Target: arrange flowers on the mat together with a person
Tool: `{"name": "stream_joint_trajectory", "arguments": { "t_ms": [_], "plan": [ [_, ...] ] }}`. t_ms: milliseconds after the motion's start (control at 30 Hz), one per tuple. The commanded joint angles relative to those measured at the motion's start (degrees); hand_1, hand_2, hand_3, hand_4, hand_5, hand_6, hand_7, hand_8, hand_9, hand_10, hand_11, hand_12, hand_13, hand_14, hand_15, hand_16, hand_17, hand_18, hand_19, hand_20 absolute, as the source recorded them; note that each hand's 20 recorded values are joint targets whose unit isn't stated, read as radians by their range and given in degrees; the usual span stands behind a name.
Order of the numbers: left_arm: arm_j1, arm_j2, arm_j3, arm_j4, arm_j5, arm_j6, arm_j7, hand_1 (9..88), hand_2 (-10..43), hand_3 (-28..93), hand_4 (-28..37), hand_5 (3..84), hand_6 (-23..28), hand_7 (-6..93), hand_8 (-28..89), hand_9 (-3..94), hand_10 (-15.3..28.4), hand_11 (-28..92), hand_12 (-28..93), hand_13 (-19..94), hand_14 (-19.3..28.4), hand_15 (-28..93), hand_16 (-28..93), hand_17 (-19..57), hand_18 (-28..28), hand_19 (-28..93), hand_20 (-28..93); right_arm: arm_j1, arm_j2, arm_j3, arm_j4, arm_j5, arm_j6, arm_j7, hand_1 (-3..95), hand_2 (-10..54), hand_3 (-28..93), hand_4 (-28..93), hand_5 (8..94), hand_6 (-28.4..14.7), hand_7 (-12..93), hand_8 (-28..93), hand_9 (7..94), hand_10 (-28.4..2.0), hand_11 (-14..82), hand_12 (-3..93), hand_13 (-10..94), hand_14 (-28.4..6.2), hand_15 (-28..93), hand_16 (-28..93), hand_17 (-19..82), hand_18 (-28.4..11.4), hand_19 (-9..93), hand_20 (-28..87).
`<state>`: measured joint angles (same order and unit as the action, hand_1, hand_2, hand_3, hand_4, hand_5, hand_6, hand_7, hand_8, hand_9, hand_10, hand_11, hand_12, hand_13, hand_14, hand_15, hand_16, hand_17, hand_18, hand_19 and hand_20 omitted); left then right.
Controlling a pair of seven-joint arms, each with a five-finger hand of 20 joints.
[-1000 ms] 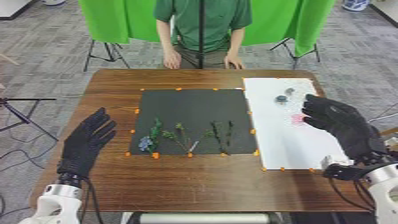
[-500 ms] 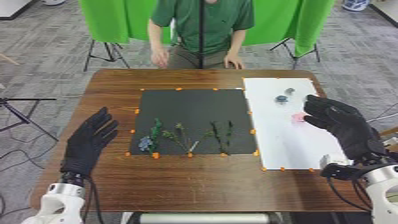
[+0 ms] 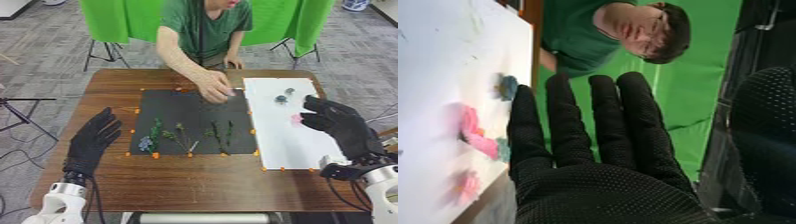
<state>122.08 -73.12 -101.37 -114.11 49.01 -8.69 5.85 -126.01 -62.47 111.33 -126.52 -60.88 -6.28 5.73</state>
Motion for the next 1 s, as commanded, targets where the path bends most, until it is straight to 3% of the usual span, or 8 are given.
{"name": "stream_joint_trajectory", "arguments": {
  "t_ms": [33,133,233,333,500,667,867,1000],
  "plan": [
    [-0.7,0.94,1.12,0.89,-0.28,-0.43,0.3,24.2,-1.9,70,-28.3,31.2,4.3,18.6,-10,21.8,11.5,24,13,22,14.0,22,-1,-9.5,21.5,44,4,1.4,0.2,-0.6,0.8,2.9,0.2,-0.9,17.9,-2.7,84,-26,41.8,-3.7,15,-10,39.7,-10.2,9.1,17.7,33,-13.3,11,20,8,-20.3,33,20],
    [0.5,0.59,1.25,1.03,-1.51,-0.18,-0.37,24.2,-1.9,70,-28.3,31.2,4.3,18.7,-10,21.8,11.5,24,13,22,14.0,22,-1,-9.5,21.5,44,4,1.9,-0.3,-2.0,1.3,2.1,-1.2,-0.5,17.9,-2.7,84,-26,41.7,-4.0,15,-10,39.6,-10.3,9.2,18.0,33,-12.9,11,21,8,-20.3,34,20],
    [-0.3,0.46,1.71,1.3,-0.41,-0.74,-0.02,24.3,-2.0,70,-28.3,31.3,4.3,18.8,-10,21.9,11.6,24,13,22,14.0,23,-1,-9.5,21.5,44,4,1.9,-0.2,-0.9,0.9,0.6,-2.3,-0.4,18.0,-2.4,84,-26,41.5,-4.3,14,-10,39.2,-10.5,8.8,18.1,33,-12.7,11,22,8,-20.3,34,20],
    [-1.0,0.83,1.81,1.31,-0.58,-1.19,-0.16,24.4,-1.9,70,-28.3,31.3,4.3,18.8,-10,21.9,11.5,24,13,22,14.0,23,-1,-9.4,21.5,44,4,2.0,-0.2,-1.1,1.0,1.4,-1.0,0.1,17.9,-2.3,84,-25,41.4,-4.3,14,-10,39.3,-10.5,8.9,18.3,32,-12.5,10,23,8,-20.3,34,21],
    [1.0,0.31,1.43,0.86,-1.0,-0.69,-0.18,24.3,-2.0,70,-28.3,31.2,4.3,18.8,-10,21.9,11.5,24,13,22,14.0,23,-1,-9.4,21.5,44,4,1.9,-1.0,-1.4,1.2,0.1,-3.6,0.1,18.0,-2.3,84,-25,41.4,-4.3,14,-10,39.3,-10.6,9.0,18.4,32,-12.6,10,24,7,-20.3,34,21],
    [-2.0,0.48,2.42,1.53,0.06,-1.9,-0.61,24.3,-1.9,70,-28.3,31.3,4.3,18.7,-10,21.9,11.6,24,13,22,14.0,23,-1,-9.4,21.5,44,4,0.9,0.8,-2.0,0.8,1.5,2.5,-1.9,18.0,-2.8,85,-25,42.3,-3.7,15,-10,41.1,-9.2,9.4,18.1,34,-14.6,9,23,8,-20.9,35,21],
    [0.5,0.98,1.7,0.86,-1.29,-0.13,-0.18,24.3,-1.9,70,-28.3,31.1,4.3,18.8,-10,21.9,11.6,24,13,22,14.0,23,-1,-9.4,21.5,44,4,2.3,-0.4,-3.0,1.4,-0.3,-2.5,-1.0,18.2,-3.0,85,-25,42.4,-4.1,15,-11,40.5,-10.4,9.2,18.0,33,-14.6,9,22,7,-21.0,36,21],
    [-1.0,1.03,1.87,1.13,-0.73,-0.76,-0.35,24.5,-1.9,70,-28.3,31.2,4.3,18.7,-10,21.9,11.6,24,13,22,14.0,23,-1,-9.4,21.5,44,4,2.5,0.2,-4.0,1.1,0.0,1.0,-2.4,18.2,-2.8,85,-26,42.6,-4.0,16,-10,40.9,-10.8,10.2,18.7,34,-13.3,10,23,7,-20.9,36,21]
  ]
}}
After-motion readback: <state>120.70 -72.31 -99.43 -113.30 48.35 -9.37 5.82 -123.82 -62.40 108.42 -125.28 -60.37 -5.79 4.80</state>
